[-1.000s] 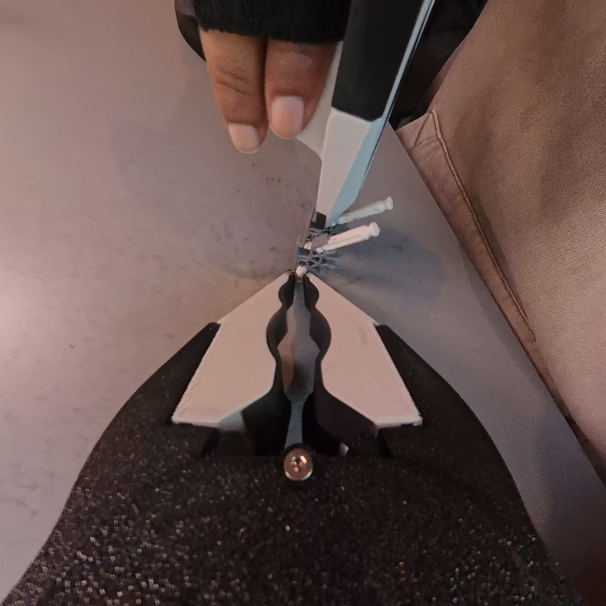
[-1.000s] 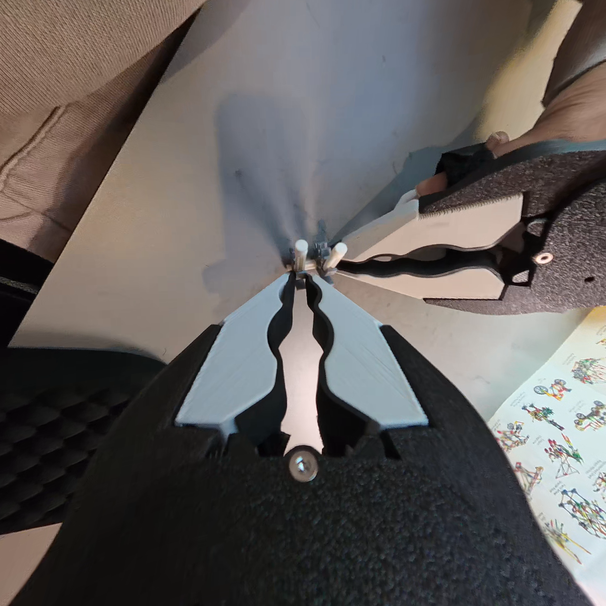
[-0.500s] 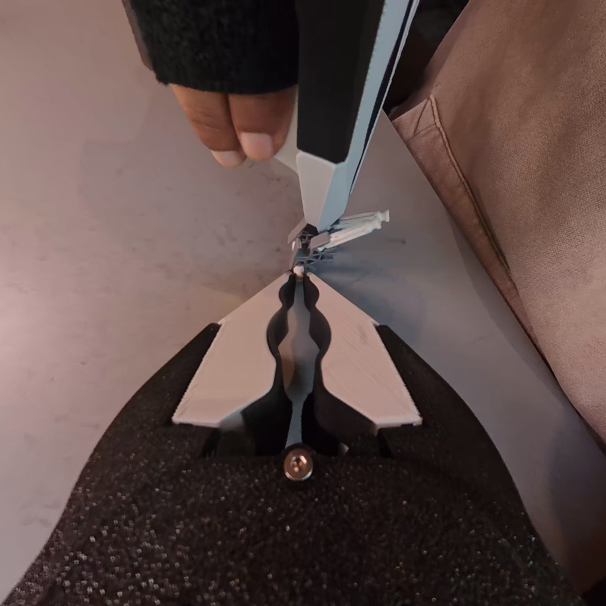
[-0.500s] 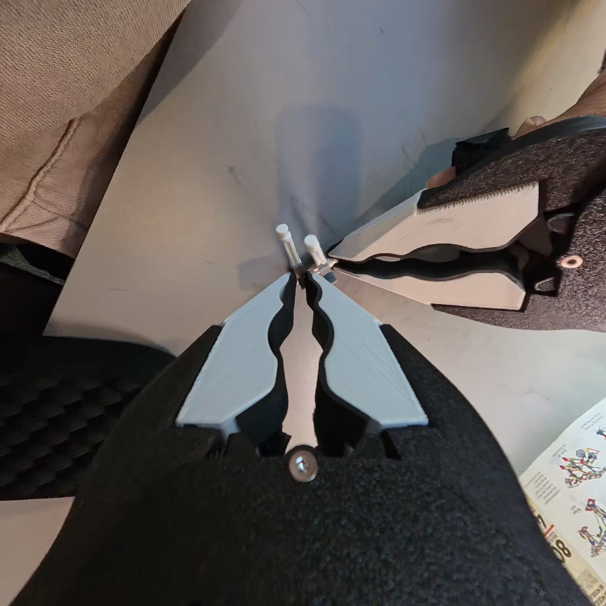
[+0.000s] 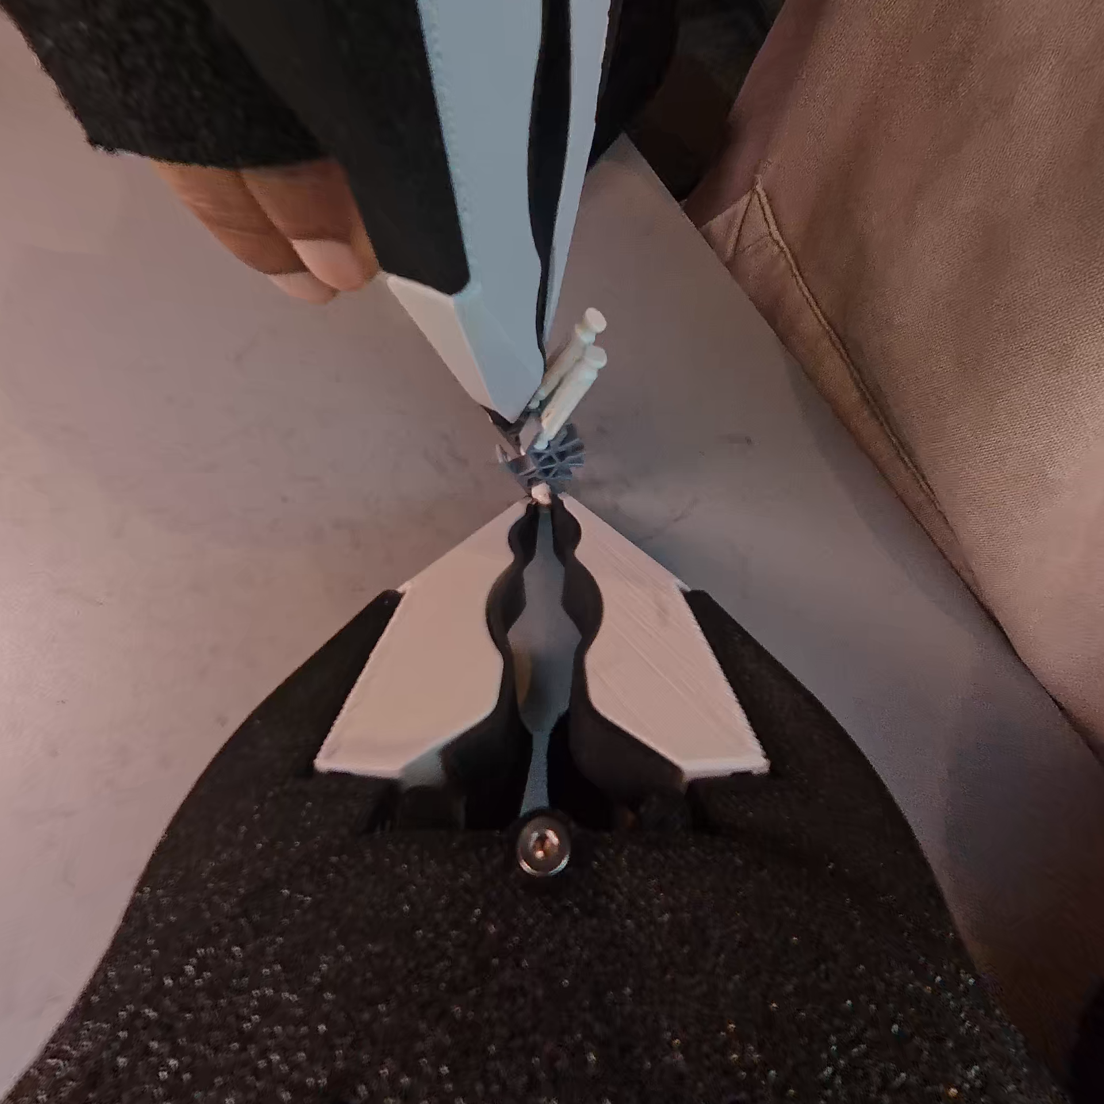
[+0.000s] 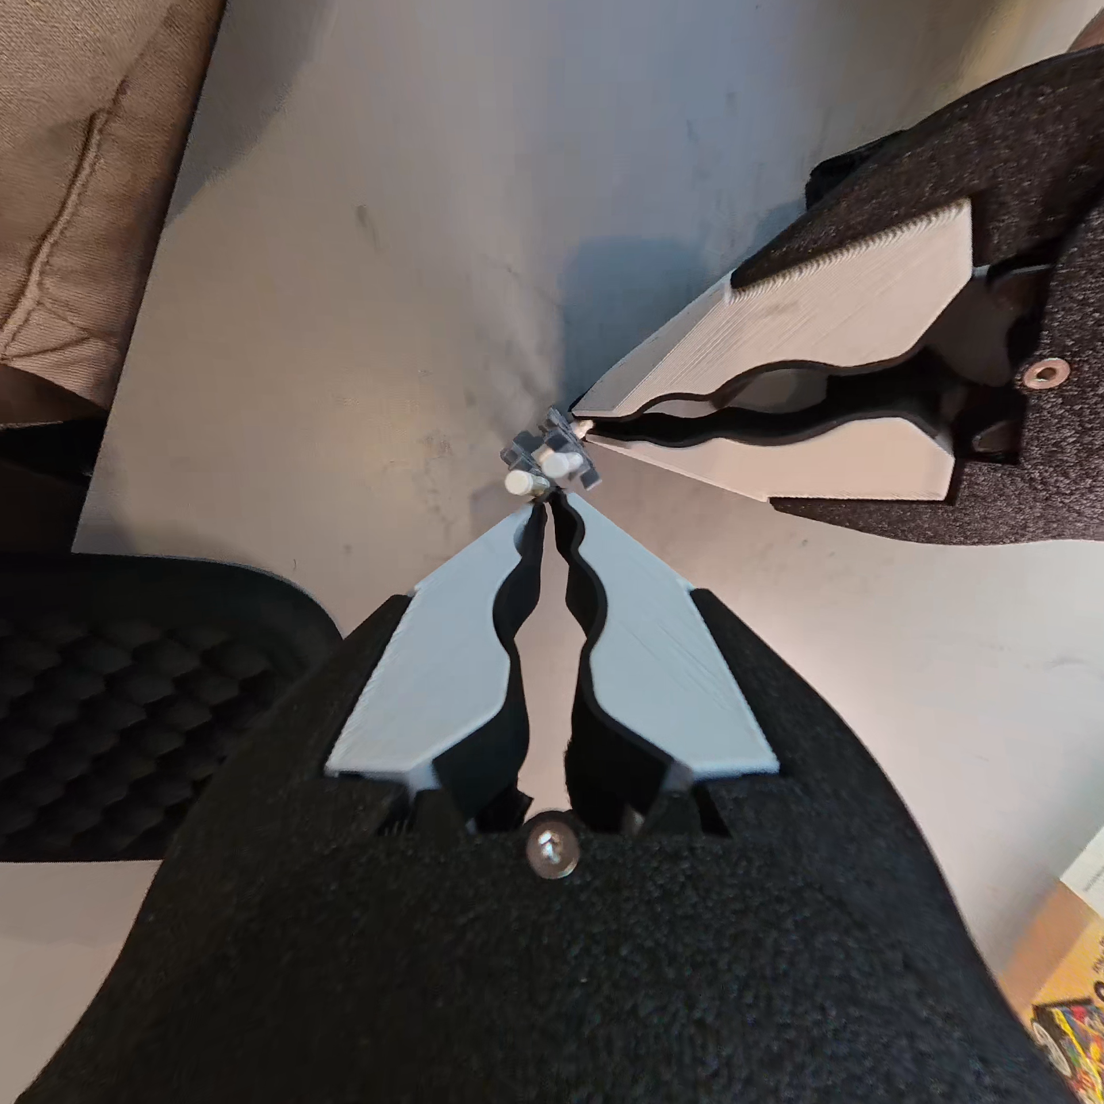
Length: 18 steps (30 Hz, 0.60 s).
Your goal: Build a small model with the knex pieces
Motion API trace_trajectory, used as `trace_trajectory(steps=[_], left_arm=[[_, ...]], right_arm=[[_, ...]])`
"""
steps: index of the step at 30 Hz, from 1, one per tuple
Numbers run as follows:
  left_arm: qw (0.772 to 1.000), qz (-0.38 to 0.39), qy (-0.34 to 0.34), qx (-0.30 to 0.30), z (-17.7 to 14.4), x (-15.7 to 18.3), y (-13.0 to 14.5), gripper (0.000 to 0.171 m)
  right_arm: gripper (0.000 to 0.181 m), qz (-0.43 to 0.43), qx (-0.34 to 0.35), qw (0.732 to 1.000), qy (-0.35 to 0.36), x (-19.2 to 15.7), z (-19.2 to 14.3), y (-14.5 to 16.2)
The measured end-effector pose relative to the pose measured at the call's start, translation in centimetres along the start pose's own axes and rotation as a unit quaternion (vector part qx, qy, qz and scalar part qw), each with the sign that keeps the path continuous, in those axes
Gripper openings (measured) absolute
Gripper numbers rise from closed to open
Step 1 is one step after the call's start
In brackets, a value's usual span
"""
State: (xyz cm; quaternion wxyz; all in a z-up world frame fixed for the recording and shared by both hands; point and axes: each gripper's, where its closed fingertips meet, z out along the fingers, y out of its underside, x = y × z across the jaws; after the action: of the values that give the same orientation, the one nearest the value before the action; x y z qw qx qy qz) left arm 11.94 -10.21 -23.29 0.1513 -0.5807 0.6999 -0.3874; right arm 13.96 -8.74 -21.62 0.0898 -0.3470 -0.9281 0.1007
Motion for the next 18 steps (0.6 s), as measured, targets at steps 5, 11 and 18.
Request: trace_trajectory(steps=[5, 11, 18], left_arm=[[1.0, 0.004, 0.002, 0.008, 0.5, 0.3, -0.3, 0.004], [1.0, 0.002, -0.016, 0.011, 0.7, 0.6, -0.3, 0.005], [0.998, -0.007, -0.056, 0.015, 0.1, 0.2, 0.3, 0.005]], right_arm=[[0.0, -0.005, 0.004, 1.0, -0.001, -0.4, 0.4, 0.5], [0.0, -0.013, 0.031, 0.999, 0.035, -0.7, 0.1, -0.7], [0.0, -0.009, 0.036, 0.997, 0.062, -1.9, -0.4, -1.0]])
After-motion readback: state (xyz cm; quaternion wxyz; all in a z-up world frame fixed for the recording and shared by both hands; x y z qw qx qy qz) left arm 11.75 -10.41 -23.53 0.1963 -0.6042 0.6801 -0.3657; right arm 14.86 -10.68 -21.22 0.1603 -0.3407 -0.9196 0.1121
